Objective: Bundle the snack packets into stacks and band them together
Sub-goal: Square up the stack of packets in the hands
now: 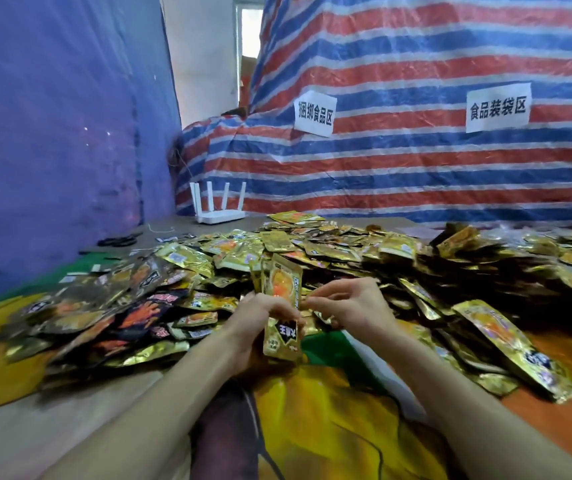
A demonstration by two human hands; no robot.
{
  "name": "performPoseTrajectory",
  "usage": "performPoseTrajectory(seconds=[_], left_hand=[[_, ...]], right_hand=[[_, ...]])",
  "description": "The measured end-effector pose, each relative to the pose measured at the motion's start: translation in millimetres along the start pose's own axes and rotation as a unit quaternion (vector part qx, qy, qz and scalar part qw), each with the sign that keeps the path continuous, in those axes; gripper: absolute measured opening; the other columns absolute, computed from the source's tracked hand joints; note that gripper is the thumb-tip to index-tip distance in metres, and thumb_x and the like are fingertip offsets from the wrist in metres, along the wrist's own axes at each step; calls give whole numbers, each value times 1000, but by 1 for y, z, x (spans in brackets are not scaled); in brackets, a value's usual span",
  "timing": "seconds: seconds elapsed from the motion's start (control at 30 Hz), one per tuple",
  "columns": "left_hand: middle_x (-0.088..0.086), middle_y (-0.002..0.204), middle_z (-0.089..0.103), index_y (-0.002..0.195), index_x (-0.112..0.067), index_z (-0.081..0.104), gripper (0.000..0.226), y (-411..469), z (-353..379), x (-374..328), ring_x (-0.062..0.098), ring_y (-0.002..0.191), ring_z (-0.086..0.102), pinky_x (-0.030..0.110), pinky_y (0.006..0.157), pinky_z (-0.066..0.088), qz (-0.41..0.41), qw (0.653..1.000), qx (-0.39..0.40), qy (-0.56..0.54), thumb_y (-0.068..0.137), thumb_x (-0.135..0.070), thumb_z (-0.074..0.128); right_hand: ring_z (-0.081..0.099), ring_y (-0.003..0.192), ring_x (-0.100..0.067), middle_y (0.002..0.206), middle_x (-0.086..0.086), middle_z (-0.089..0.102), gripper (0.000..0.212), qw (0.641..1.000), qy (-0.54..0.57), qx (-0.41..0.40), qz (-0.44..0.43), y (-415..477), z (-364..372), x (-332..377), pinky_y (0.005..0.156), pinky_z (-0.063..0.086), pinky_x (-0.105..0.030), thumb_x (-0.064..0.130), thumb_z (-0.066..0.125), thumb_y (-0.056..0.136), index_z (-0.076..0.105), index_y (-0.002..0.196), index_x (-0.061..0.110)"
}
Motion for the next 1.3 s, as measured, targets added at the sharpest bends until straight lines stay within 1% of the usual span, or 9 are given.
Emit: performPoseTrajectory(seconds=[0.1, 0.17, 0.33, 0.43, 0.57, 0.67, 0.8, 1.03, 1.3], left_hand=[[16, 78, 63, 99, 3, 62, 33, -2, 7, 2, 27, 65, 60, 38, 67, 50, -33, 996, 60, -63, 67, -1, 61], [14, 81, 61, 108, 3, 59, 38, -2, 11, -5, 25, 66, 60, 38, 70, 51, -9, 986, 108, -128, 70, 2, 54], [12, 90, 56, 119, 0, 56, 49, -11, 23, -22, 23, 74, 58, 35, 73, 54, 31, 939, 247, -236, 70, 3, 59], [11, 93, 53, 106, 2, 68, 32, -17, 27, -24, 22, 78, 58, 32, 78, 52, 35, 936, 276, -215, 75, -2, 60], [11, 91, 54, 103, 0, 69, 35, -16, 30, -21, 21, 75, 58, 32, 75, 52, 34, 945, 263, -189, 67, -1, 70], [12, 86, 55, 96, 1, 65, 32, -13, 29, -14, 21, 71, 55, 32, 71, 52, 19, 963, 223, -151, 64, 2, 69], [13, 78, 54, 85, -3, 69, 18, -10, 20, -7, 22, 69, 55, 32, 67, 52, -6, 981, 161, -110, 70, -2, 60], [16, 76, 60, 92, -5, 61, 21, -6, 11, 6, 27, 65, 59, 38, 68, 49, -49, 991, 82, -90, 71, -5, 61], [15, 84, 66, 98, -1, 64, 17, -5, -29, -22, 28, 67, 67, 42, 64, 58, 131, 952, -173, -218, 90, -14, 71]], right_hand=[[64, 59, -10, 70, -1, 72, 6, 998, 58, 11, 33, 2, 0, -12, 52, 50, -18, 16, 78, 88, 78, 82, 14], [58, 62, -13, 73, -6, 66, 10, 980, 179, 57, 71, 2, 5, -16, 57, 50, -21, 6, 67, 93, 72, 85, 5], [65, 84, -25, 76, -5, 63, 14, 843, 503, 179, 63, -7, 6, 13, 95, 53, -37, 14, 56, 82, 65, 72, 12], [58, 67, -19, 67, 0, 51, 23, 795, 584, 158, 34, -7, -2, 20, 88, 59, -40, 9, 52, 81, 67, 98, 7], [55, 53, -8, 85, 2, 69, 37, 856, 501, 121, 37, -3, 2, 16, 63, 59, -27, 4, 48, 97, 67, 126, 19], [73, 70, -20, 113, -10, 76, 37, 911, 401, 88, 30, -3, 6, 12, 56, 60, -27, 7, 58, 96, 65, 129, 24], [75, 95, -40, 117, -16, 74, 70, 909, 412, 52, 27, -5, 10, 10, 61, 61, -31, 17, 79, 69, 61, 136, 24], [73, 98, -44, 126, -15, 64, 83, 897, 433, 61, 58, -9, 19, 11, 60, 62, -41, 15, 82, 69, 51, 145, 22], [73, 103, -20, 139, -4, 55, 95, 969, 228, 83, 43, -25, 53, 14, 70, 64, -47, 19, 94, 56, 56, 143, 24]])
Point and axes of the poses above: each hand's wrist, its own y-axis towards the middle knuckle, its own z-axis out of the palm, x = y × z, the point moved 9 cm from there along y, towards the middle knuckle
